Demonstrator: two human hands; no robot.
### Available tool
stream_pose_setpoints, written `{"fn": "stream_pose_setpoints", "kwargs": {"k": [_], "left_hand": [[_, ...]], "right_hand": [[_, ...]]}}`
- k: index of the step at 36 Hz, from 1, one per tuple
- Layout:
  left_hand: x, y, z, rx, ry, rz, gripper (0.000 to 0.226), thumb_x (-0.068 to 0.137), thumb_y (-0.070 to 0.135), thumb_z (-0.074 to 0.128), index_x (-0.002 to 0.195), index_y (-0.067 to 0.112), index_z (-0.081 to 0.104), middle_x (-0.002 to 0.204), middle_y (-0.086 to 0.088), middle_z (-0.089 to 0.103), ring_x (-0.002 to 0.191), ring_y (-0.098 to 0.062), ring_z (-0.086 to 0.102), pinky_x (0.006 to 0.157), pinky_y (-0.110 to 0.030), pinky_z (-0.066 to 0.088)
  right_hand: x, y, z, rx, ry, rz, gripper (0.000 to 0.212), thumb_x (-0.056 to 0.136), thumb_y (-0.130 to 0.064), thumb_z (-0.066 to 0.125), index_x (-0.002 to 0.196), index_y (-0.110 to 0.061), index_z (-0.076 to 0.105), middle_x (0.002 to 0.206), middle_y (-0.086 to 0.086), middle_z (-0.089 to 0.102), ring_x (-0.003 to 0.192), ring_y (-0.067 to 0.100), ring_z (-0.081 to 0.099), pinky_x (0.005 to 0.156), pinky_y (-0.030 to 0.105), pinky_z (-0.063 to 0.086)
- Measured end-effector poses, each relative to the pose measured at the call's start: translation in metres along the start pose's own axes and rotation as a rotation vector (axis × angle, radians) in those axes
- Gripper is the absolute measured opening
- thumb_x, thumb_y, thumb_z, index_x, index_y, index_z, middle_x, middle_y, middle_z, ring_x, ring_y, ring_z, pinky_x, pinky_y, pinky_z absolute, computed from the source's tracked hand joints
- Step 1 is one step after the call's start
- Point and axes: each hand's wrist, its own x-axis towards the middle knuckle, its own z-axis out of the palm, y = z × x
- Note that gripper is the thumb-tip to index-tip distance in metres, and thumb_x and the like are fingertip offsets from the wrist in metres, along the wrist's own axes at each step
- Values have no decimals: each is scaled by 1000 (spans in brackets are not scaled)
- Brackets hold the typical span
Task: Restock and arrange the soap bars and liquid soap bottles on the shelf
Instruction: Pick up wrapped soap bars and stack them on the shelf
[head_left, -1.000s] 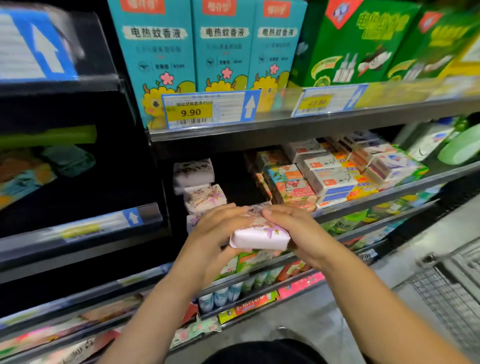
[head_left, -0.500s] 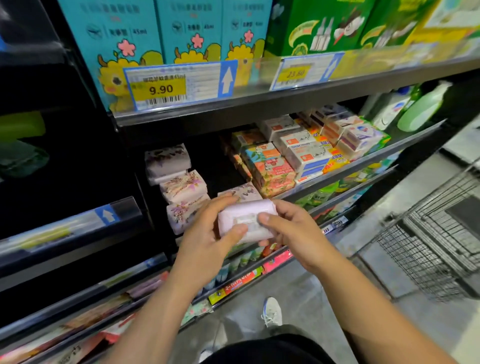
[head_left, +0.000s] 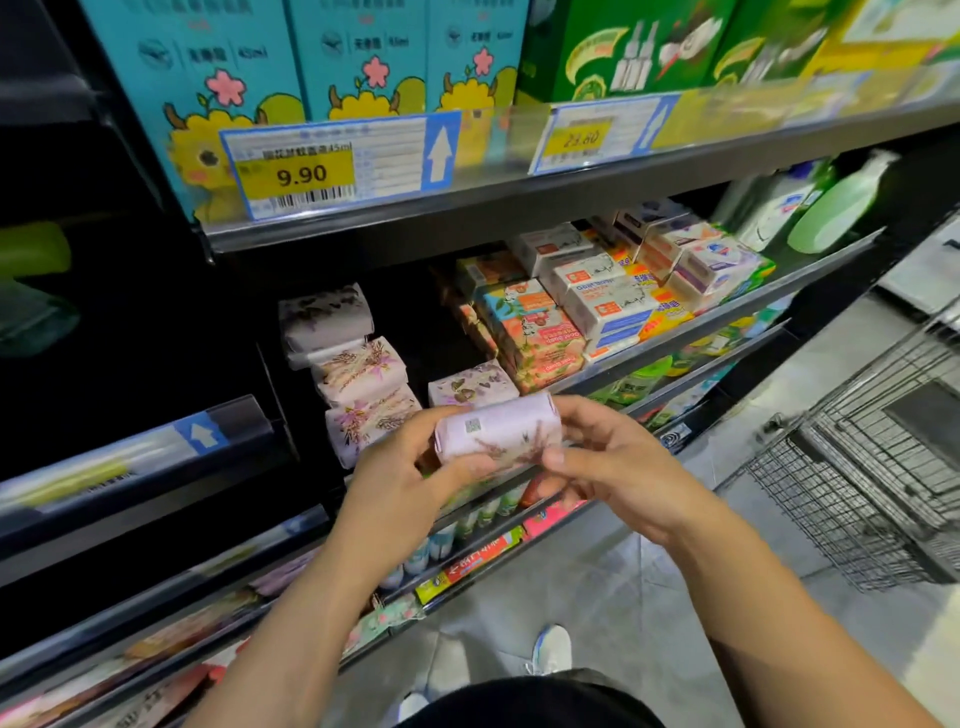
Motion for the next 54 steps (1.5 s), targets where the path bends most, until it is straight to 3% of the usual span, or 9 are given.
{"fn": "stream_pose_setpoints", "kwargs": {"k": [3, 7, 12, 23, 29, 39, 44, 49, 54], "left_hand": [[1, 9, 8, -142, 31, -113, 18, 80, 35, 76, 95, 38, 66, 87, 21, 73, 82, 0, 68, 75, -23, 54], [6, 20, 24, -294, 46, -188, 17, 83, 37, 76, 95, 27, 69, 82, 8, 73, 75, -5, 67, 62, -20, 52], [13, 29, 45, -383, 69, -221, 23, 90, 13, 70, 110, 21, 62, 93, 2, 69, 68, -18, 70, 47, -31, 55], [40, 44, 58, -227, -133, -184, 72, 69, -18, 79, 119, 31, 63, 124, 7, 67, 100, -15, 71, 85, -36, 60], [59, 59, 77, -172, -120, -145, 62, 72, -7, 83, 116, 32, 65, 108, 16, 72, 86, -12, 72, 71, -27, 58], [84, 85, 133, -188, 13, -190, 30, 93, 45, 61, 108, 20, 61, 71, -20, 64, 47, -30, 57, 39, -30, 43], [97, 99, 149, -100, 5, -213, 29, 84, 38, 63, 110, 24, 60, 68, -8, 66, 49, -21, 59, 41, -28, 45], [102, 103, 159, 58, 40, -243, 41, 80, 37, 74, 117, 37, 58, 89, 7, 72, 70, -14, 70, 57, -28, 56], [99, 109, 171, 74, 76, -213, 36, 83, 17, 78, 106, 41, 63, 96, 19, 70, 84, -1, 67, 66, -18, 54]], "right_hand": [[2, -3, -5, -72, 42, 35, 18, 81, -28, 72, 98, -23, 75, 93, 16, 72, 75, 24, 69, 56, 28, 52], [5, 2, -12, -32, 53, -4, 45, 69, -51, 85, 96, -17, 73, 96, 29, 58, 88, 32, 59, 81, 42, 50], [5, 7, -23, 147, 89, -29, 42, 82, -25, 79, 118, -17, 58, 100, 14, 63, 79, 32, 66, 62, 35, 61], [23, -24, -95, 146, -206, 18, 79, 69, 16, 74, 137, -22, 57, 132, 8, 64, 96, 40, 71, 80, 36, 61], [27, -42, -122, -138, -123, -85, 58, 75, -5, 78, 119, -41, 67, 101, 1, 70, 67, 28, 68, 61, 32, 59], [42, -55, -168, -428, -22, -233, 28, 90, -42, 65, 77, -18, 62, 76, 5, 53, 71, 7, 51, 65, 18, 39], [51, -51, -182, -189, -50, -193, 12, 88, -23, 70, 98, -17, 68, 77, -13, 67, 69, 1, 60, 64, 15, 44], [56, -55, -207, -186, -140, -207, 47, 77, -32, 83, 120, -40, 65, 115, 9, 63, 89, 20, 66, 79, 35, 57], [57, -52, -221, -277, -183, -211, 44, 79, -21, 77, 118, -32, 61, 108, -10, 65, 90, -6, 64, 74, 11, 48]]}}
